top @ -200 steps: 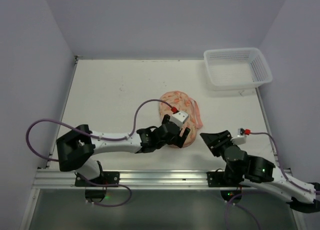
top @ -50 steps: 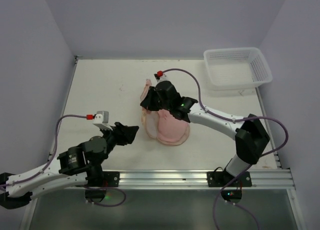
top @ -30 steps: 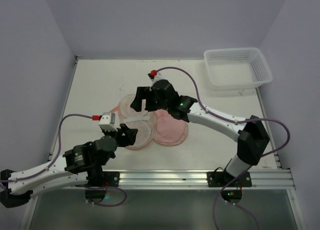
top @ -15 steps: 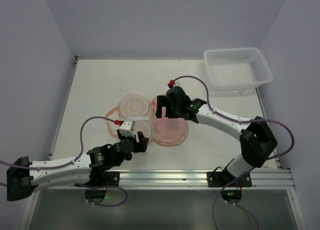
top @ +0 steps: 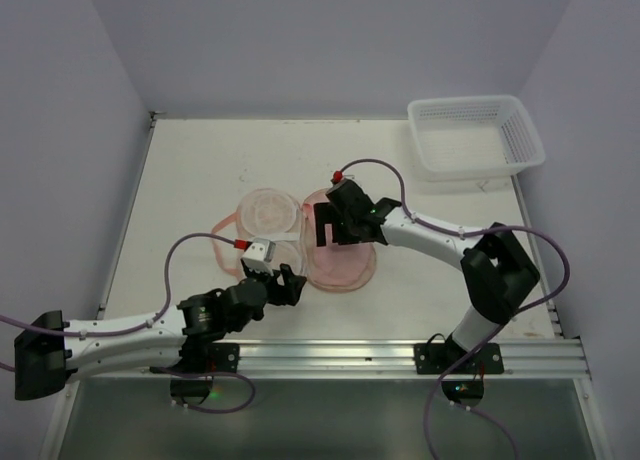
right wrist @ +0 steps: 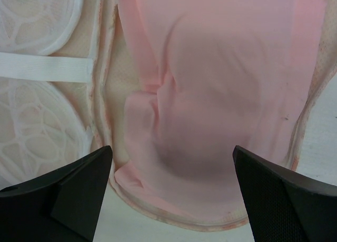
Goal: Unzip the laundry bag and remove the bra
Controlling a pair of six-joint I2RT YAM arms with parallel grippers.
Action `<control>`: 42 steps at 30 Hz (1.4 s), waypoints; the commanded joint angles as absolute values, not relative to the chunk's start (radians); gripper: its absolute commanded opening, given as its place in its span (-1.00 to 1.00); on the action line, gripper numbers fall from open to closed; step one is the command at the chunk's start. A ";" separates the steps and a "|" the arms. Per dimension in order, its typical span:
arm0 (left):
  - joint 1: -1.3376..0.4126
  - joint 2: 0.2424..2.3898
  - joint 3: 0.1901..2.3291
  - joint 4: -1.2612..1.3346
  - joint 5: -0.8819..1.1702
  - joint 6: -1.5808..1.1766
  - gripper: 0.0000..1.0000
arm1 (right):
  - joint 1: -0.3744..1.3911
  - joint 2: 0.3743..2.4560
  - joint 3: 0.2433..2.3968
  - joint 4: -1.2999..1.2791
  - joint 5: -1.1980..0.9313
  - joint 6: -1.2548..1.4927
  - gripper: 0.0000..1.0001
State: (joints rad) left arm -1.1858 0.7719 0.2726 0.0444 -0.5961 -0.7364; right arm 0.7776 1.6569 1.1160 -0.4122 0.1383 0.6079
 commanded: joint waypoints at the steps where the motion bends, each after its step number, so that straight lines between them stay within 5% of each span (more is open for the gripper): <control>1: -1.186 0.770 0.268 0.086 -0.604 -0.718 0.51 | 0.765 1.696 1.207 -0.436 0.132 0.568 0.97; 27: -1.186 0.735 0.285 0.043 -0.640 -0.718 0.52 | 0.727 1.925 1.367 -0.549 0.140 0.601 0.96; 30: -1.186 0.727 0.285 0.040 -0.644 -0.718 0.53 | 0.729 1.934 1.374 -0.552 0.153 0.609 0.74; 34: -1.186 0.723 0.284 0.037 -0.646 -0.719 0.53 | 0.729 1.916 1.364 -0.557 0.184 0.621 -0.07; 39: -1.187 0.723 0.284 0.037 -0.646 -0.722 0.53 | 0.729 1.873 1.356 -0.569 0.202 0.629 -0.61; 40: -1.186 0.723 0.282 0.037 -0.647 -0.723 0.53 | 0.729 1.865 1.356 -0.569 0.207 0.630 -0.93; 42: -1.186 0.723 0.284 0.037 -0.646 -0.726 0.53 | 0.729 1.845 1.353 -0.568 0.212 0.624 -1.00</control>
State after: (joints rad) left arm -1.1858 0.7307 0.2726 0.0353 -0.6140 -0.7368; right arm 0.7277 1.9217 1.3373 -0.5472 0.1753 0.6285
